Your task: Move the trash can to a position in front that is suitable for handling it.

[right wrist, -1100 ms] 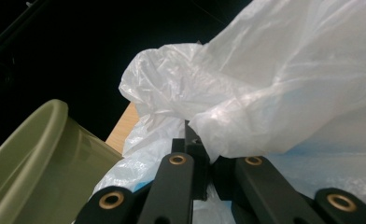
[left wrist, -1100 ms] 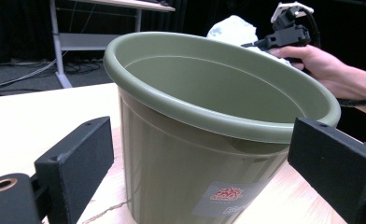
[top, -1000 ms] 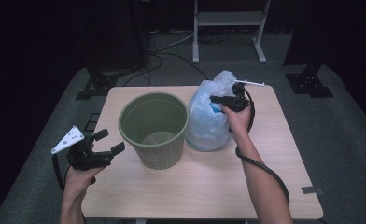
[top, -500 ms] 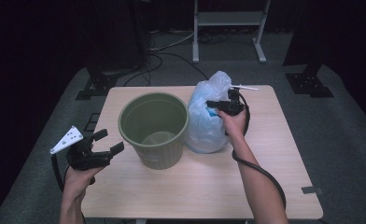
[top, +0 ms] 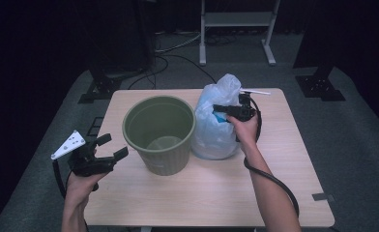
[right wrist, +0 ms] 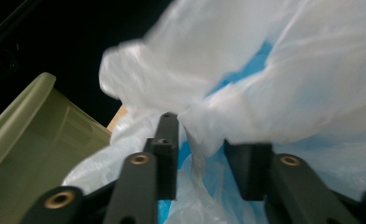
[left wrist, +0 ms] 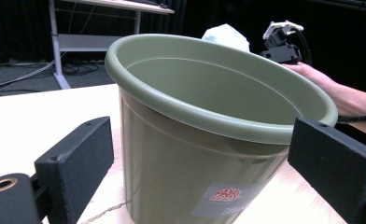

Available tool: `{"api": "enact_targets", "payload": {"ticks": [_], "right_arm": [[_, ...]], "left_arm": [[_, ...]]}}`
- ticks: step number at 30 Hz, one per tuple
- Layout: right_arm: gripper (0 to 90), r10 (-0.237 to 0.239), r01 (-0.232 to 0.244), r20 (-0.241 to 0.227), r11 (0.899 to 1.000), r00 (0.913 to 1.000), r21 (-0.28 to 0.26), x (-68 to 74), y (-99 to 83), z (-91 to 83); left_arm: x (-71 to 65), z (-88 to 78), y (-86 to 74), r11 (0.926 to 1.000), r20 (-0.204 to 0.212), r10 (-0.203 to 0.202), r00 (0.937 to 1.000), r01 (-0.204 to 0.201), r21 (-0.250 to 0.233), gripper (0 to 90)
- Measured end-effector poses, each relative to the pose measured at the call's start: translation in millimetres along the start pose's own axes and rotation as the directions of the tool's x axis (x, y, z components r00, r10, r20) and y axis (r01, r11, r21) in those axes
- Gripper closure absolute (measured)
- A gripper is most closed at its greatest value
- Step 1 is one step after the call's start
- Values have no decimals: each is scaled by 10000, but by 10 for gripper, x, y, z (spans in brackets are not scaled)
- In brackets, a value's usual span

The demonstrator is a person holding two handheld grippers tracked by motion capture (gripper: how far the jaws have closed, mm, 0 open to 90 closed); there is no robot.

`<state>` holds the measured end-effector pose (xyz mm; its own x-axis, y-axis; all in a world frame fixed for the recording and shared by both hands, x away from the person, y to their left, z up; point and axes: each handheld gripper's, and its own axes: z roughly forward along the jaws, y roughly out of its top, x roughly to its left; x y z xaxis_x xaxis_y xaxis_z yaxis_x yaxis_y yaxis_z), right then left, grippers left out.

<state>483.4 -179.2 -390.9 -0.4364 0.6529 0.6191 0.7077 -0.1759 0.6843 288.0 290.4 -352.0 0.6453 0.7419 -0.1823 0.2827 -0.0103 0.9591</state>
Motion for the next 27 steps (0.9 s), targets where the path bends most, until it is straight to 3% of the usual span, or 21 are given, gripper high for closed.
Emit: {"api": "enact_targets", "payload": {"ticks": [10,27], "right_arm": [[454,-99,97,-46,9991,9999,-407,1,19,-162],[368,297,-357,-485,9912,9984,-1272,-140,94,-625]], "left_arm": [[-31,-2,24,9999,-24,79,10000,-79,-70,57],[-24,37,-6,9999,4,73,10000,-73,77,57]]}}
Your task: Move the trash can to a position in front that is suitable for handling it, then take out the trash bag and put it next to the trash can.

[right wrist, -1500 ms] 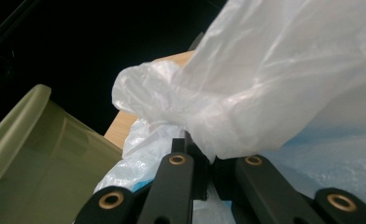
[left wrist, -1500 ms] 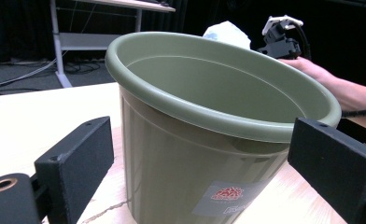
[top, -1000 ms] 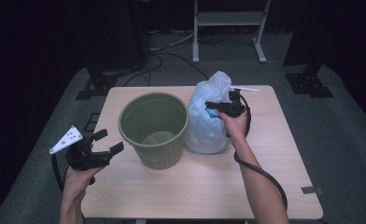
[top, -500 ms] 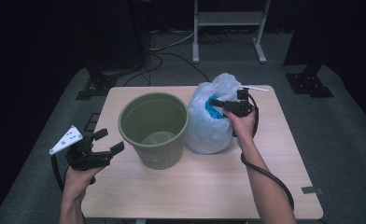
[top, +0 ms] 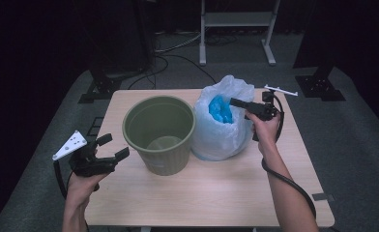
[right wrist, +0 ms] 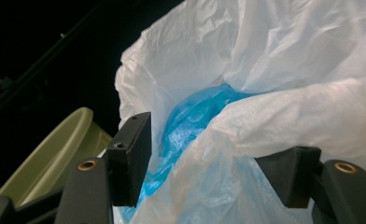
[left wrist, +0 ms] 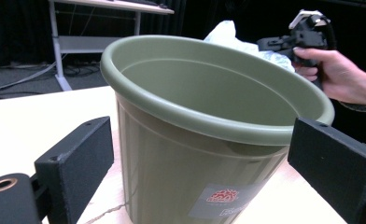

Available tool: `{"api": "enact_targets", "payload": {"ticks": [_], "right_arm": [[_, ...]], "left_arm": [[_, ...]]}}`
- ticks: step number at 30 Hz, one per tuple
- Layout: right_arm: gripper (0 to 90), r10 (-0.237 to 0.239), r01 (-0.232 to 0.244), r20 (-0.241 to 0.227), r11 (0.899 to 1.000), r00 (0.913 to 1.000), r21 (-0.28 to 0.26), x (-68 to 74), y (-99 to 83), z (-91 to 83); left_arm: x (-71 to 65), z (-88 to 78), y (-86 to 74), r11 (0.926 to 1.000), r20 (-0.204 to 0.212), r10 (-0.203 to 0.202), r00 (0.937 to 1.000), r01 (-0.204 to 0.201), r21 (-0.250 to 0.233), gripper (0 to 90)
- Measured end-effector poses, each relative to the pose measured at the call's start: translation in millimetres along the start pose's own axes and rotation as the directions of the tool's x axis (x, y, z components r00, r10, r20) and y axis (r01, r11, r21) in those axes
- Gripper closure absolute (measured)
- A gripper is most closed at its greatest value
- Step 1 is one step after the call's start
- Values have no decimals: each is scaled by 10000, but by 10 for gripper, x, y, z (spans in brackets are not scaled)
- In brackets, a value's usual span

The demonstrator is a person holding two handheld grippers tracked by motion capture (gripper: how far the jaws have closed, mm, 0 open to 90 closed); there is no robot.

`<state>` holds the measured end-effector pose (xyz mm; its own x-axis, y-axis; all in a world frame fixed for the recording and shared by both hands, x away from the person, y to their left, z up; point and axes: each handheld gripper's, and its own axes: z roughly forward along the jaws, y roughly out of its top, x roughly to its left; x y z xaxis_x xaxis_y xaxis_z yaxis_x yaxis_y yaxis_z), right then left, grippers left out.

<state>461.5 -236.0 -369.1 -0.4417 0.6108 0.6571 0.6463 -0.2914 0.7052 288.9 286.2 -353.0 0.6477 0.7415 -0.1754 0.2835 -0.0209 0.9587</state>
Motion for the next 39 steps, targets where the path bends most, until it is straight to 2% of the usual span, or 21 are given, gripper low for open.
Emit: {"api": "enact_targets", "payload": {"ticks": [7,11,16,22,27,29,32,39], "right_arm": [[350,22,-25,-182,9998,9998,-186,-30,-26,-242],[333,150,-159,-428,9996,9990,-214,-66,-54,-361],[327,122,-126,-457,9999,9989,-78,-122,-88,-506],[322,326,-327,-424,9995,9986,-16,-240,-202,-653],[316,566,-565,-833,9984,9949,30,-315,-349,-811],[316,530,-535,-954,9986,9940,-27,-314,-387,-874],[316,335,-328,-895,9994,9954,95,-299,-432,-948],[317,-230,257,-837,9992,9962,313,-227,-577,-990]], "left_arm": [[3,49,-3,10000,128,92,9999,-92,21,57],[38,45,-14,10000,19,23,10000,-23,25,57],[26,33,-20,10000,-34,19,10000,-20,-19,57],[4,24,-24,10000,-40,66,10000,-66,-45,57],[13,12,-31,10000,-99,9,10000,-9,-58,57],[14,8,-33,10000,-141,-2,9999,1,-59,57],[16,9,-36,10000,-157,0,9999,0,-42,57],[-14,-3,-13,9999,-189,99,9998,-101,-90,57]]}}
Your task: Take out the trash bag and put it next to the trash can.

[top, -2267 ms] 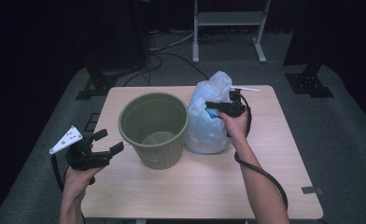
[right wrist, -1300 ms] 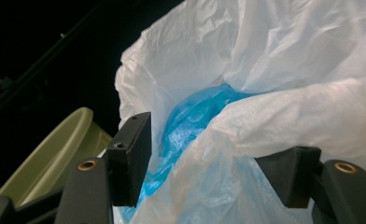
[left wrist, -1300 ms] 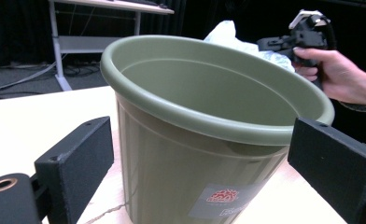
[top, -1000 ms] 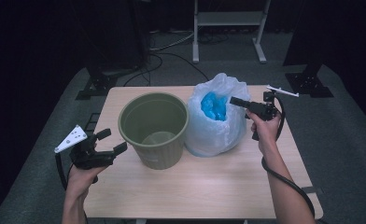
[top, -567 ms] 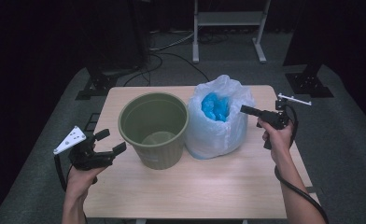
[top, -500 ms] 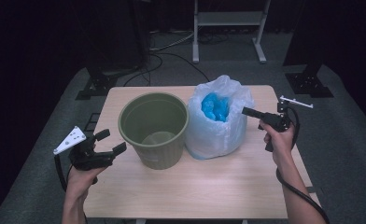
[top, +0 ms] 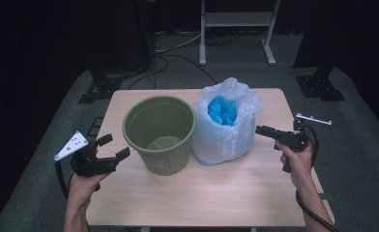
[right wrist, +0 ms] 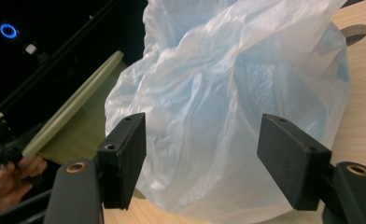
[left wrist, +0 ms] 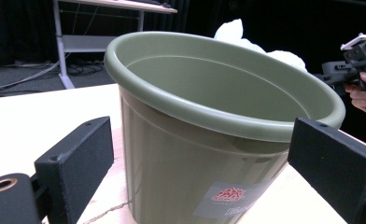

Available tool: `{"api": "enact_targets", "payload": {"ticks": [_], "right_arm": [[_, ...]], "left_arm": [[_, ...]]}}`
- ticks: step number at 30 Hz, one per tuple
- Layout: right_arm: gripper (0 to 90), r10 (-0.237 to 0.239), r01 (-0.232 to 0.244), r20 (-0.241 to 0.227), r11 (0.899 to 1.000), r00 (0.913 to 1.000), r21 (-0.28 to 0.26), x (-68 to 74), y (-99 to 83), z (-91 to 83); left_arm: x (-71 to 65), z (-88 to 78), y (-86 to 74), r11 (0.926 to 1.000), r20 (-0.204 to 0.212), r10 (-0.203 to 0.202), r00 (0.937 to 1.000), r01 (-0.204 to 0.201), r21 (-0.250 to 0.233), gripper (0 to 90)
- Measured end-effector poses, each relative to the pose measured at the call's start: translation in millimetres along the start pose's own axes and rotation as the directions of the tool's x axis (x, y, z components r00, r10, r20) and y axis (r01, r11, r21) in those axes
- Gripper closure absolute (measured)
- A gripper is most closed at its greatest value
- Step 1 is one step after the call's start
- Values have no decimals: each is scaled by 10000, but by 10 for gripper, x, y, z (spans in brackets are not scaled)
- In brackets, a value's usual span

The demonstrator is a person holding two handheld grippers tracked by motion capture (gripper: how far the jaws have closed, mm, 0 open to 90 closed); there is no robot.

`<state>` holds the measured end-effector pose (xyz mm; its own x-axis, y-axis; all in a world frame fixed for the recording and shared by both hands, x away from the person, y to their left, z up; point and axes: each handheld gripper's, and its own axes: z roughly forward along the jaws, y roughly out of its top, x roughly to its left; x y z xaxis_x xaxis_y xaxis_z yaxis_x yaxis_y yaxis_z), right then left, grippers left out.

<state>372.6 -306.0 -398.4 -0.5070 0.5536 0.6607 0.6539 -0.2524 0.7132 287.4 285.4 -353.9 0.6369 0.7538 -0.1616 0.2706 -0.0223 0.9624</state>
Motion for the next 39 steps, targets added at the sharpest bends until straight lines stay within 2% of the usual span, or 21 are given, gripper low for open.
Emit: {"api": "enact_targets", "payload": {"ticks": [5,16,39], "right_arm": [[316,-246,244,152,9996,9996,125,17,-108,-5],[316,-396,381,502,9988,9980,302,1,-343,-27],[313,-341,325,956,9993,9948,184,-99,-682,-233]], "left_arm": [[-1,1,-7,10000,22,27,10000,-27,21,57],[-17,-20,-4,10000,39,12,10000,-12,-64,57],[-45,-6,-5,9999,41,127,9999,-127,63,57]]}}
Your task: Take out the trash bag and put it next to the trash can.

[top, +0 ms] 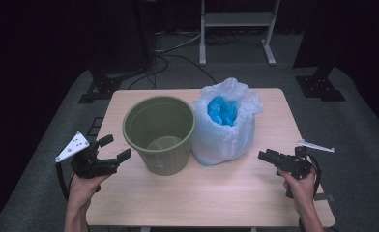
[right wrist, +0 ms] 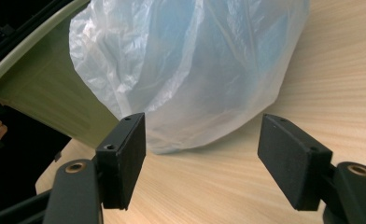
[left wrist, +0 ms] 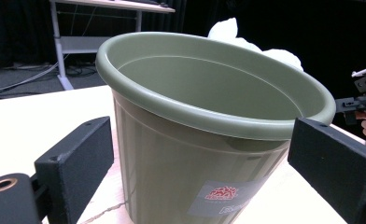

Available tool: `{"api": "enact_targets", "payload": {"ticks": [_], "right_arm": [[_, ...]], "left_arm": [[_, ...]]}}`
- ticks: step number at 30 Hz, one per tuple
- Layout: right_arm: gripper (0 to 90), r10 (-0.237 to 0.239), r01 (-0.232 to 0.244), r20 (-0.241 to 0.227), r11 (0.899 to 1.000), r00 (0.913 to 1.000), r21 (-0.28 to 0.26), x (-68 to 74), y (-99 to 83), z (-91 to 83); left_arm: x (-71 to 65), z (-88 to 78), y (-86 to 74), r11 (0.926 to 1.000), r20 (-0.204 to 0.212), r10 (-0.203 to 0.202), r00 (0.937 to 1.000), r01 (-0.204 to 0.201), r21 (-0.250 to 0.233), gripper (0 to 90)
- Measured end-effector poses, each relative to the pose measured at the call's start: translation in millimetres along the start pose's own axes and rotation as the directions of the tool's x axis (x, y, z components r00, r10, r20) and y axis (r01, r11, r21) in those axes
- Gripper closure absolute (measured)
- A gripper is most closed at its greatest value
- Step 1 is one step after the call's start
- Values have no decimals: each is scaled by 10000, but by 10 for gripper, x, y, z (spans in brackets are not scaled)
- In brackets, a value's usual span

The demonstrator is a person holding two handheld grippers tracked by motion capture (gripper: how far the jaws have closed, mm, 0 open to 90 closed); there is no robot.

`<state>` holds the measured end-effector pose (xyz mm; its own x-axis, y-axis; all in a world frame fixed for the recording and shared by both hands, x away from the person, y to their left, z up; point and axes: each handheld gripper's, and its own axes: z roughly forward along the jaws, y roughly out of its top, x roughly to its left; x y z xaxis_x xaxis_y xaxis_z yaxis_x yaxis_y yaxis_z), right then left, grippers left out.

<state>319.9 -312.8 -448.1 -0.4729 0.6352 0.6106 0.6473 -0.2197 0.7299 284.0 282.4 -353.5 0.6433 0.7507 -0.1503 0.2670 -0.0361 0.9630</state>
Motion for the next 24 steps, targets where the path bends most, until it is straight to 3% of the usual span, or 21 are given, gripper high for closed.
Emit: {"api": "enact_targets", "payload": {"ticks": [24], "right_arm": [[308,-101,95,405,9998,9991,148,12,-300,-70]], "left_arm": [[-23,-15,22,9999,43,86,10000,-86,-56,57]]}}
